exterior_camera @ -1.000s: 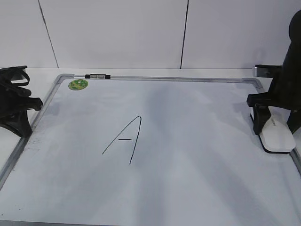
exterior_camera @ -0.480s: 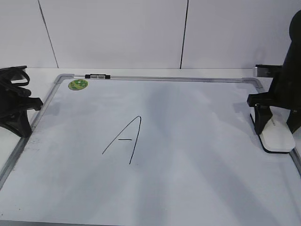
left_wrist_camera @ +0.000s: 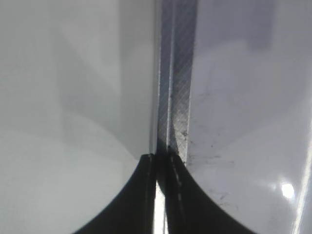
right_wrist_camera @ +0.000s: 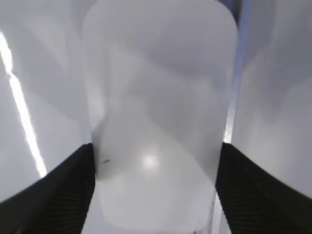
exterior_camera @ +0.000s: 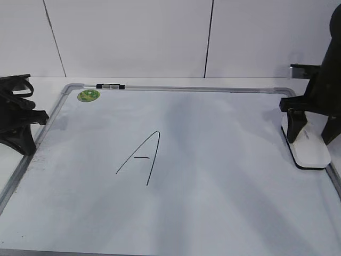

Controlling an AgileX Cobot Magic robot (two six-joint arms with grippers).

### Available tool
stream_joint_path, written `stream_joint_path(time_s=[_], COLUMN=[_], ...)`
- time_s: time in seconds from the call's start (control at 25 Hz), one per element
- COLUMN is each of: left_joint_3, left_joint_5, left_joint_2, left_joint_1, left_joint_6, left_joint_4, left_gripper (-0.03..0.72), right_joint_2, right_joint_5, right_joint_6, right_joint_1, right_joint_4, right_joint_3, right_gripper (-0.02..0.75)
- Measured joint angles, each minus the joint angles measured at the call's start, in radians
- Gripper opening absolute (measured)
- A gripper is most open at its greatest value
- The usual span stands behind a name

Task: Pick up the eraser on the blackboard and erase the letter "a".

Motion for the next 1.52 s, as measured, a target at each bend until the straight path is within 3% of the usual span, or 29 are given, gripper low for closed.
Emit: stream_joint_path(time_s=[1.2, 1.4, 1.52], left_joint_3=[0.0, 0.0, -0.013], left_joint_5=[-0.003, 0.005, 0.035], left_joint_2=[0.0, 0.0, 0.002], left_joint_1=[0.0, 0.0, 0.0], left_joint_6=[0.0, 0.0, 0.0], left_joint_4=[0.0, 0.004, 0.024], left_gripper=[0.022, 0.057, 0.116], right_joint_2=[-0.257, -0.274, -0.274], right_joint_5=[0.008, 0.008, 0.01], right_joint_6=[0.027, 0.027, 0.027], right_joint_1=[-0.002, -0.002, -0.002], right_joint_4=[0.085, 0.089, 0.104], right_joint_3=[-0.056, -0.056, -0.056], right_gripper=[0.594, 0.593, 0.593])
